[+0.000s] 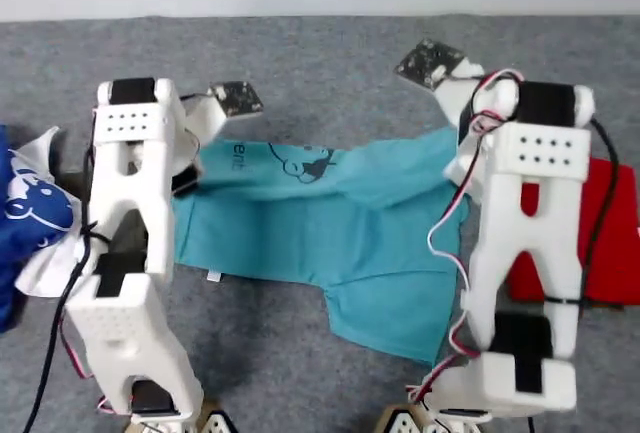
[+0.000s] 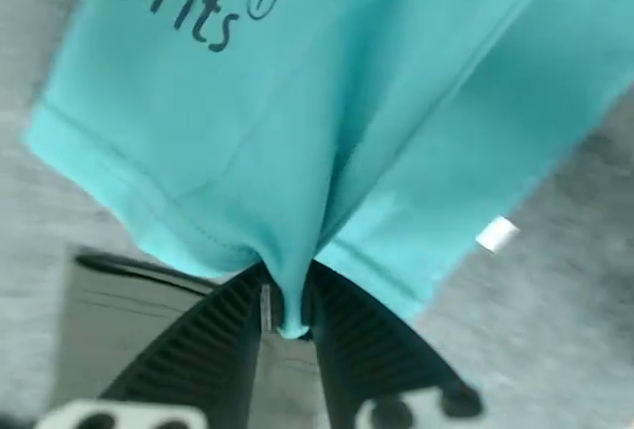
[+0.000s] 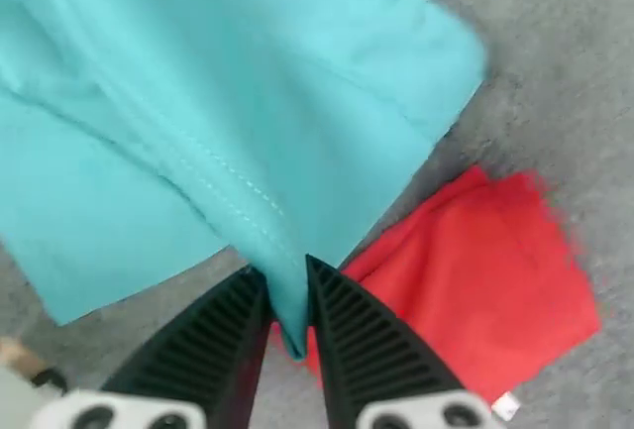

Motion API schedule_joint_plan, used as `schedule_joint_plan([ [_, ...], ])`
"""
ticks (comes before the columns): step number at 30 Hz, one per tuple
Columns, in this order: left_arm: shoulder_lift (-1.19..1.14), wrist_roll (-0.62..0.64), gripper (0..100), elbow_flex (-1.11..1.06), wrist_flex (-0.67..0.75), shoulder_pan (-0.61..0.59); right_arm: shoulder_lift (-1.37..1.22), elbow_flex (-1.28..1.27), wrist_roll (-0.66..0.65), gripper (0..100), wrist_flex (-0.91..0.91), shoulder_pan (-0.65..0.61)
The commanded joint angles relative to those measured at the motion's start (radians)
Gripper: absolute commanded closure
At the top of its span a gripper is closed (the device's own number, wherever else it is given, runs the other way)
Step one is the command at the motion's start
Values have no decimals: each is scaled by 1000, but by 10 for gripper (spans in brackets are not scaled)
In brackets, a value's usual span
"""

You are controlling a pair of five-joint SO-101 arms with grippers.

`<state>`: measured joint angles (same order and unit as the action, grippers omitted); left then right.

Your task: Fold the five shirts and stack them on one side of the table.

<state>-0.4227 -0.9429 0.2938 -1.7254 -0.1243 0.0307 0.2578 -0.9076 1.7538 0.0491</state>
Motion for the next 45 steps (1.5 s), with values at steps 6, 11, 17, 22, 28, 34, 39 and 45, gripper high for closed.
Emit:
schedule_joint_plan([
  [6, 104, -9, 991, -159, -29, -11, 355, -417, -55, 987, 42, 12],
  [11, 103, -11, 987, -160, -26, -25, 501, -632, -52, 987, 41, -8],
  [17, 103, -12, 969, -163, -29, -66, 607, -812, -52, 987, 39, -36],
  [22, 103, -14, 949, -222, -29, -69, 645, -885, -52, 987, 19, -36],
  [28, 114, 61, 848, -216, -28, -74, 651, -896, -51, 871, 42, -28],
  [34, 163, 69, 837, -214, -28, -75, 651, -813, 25, 777, 42, -13],
  [39, 287, 71, 840, -205, -26, -68, 639, -690, 26, 778, 36, -7],
  [45, 313, 270, 880, -110, -6, -58, 639, -677, 28, 887, -122, -13],
])
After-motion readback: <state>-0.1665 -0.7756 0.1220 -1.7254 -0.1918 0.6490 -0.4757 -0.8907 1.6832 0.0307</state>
